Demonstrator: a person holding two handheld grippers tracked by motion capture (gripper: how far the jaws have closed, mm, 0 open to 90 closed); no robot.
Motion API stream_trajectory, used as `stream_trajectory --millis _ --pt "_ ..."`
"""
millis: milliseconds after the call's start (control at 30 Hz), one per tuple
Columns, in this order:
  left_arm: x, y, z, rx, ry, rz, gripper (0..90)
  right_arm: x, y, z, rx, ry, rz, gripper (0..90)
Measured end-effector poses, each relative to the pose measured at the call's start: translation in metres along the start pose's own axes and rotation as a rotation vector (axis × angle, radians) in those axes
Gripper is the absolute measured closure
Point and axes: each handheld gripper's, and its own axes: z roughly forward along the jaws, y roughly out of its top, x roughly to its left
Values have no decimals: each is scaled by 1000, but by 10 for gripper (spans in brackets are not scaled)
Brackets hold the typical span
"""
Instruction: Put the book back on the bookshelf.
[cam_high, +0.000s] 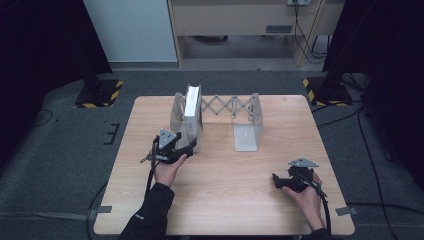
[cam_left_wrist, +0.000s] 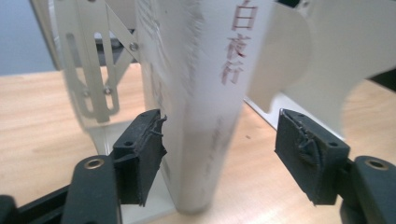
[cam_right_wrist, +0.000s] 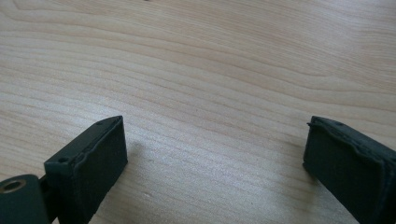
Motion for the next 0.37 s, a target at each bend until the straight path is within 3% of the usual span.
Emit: stream_trajectory --millis 167,367 --pt "3 -11 -23 39 -15 31 273 0 0 0 0 1 -1 63" --pt "19 -39 -43 134 -8 -39 231 0 0 0 0 2 -1 63"
